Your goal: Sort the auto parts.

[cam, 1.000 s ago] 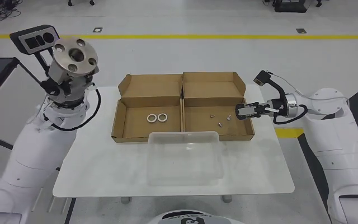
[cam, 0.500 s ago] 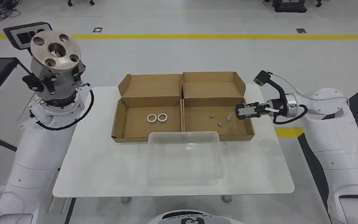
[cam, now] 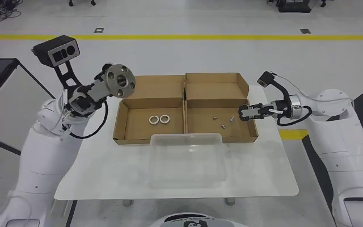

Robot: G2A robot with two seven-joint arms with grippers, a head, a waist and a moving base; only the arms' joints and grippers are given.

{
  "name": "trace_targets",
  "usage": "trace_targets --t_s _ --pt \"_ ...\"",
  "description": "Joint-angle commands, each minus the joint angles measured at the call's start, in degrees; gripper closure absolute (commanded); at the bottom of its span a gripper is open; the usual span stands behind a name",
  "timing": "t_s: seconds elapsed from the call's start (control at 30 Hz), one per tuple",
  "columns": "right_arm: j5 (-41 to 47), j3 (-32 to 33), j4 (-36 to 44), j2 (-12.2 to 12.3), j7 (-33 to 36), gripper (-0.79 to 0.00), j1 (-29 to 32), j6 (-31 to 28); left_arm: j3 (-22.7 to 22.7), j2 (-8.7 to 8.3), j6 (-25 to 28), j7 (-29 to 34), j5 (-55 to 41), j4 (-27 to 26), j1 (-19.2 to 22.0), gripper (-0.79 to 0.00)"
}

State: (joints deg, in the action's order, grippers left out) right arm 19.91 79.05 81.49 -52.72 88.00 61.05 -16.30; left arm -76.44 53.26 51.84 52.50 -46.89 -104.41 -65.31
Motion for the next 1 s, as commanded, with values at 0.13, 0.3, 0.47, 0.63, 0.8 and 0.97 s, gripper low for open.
trace_targets --t_s 0.13,0.3,0.47,0.63,0.8,0.97 --pt "0.0 0.0 0.0 0.0 0.0 -0.785 0.0 0.0 2.0 -0.68 1.7 -1.7 -7.4 -1.8 -0.1 0.000" --pt "0.0 0.0 0.0 0.0 0.0 -0.785 0.0 0.0 0.6 -0.31 -2.0 1.9 -19.4 -3.6 -0.2 0.000" --pt "0.0 0.0 0.0 0.0 0.0 -0.785 0.0 0.0 -5.2 2.18 -11.3 11.3 -32.7 -2.8 -0.9 0.000" --pt "0.0 0.0 0.0 0.0 0.0 -0.785 0.0 0.0 -12.0 6.91 -21.9 21.8 -42.3 0.7 -1.6 0.000" --pt "0.0 0.0 0.0 0.0 0.0 -0.785 0.0 0.0 -16.5 11.69 -26.2 26.2 -36.2 3.2 -1.3 0.000" --pt "0.0 0.0 0.0 0.0 0.0 -0.785 0.0 0.0 -18.5 15.25 -26.0 26.0 -25.2 2.9 -0.9 0.000"
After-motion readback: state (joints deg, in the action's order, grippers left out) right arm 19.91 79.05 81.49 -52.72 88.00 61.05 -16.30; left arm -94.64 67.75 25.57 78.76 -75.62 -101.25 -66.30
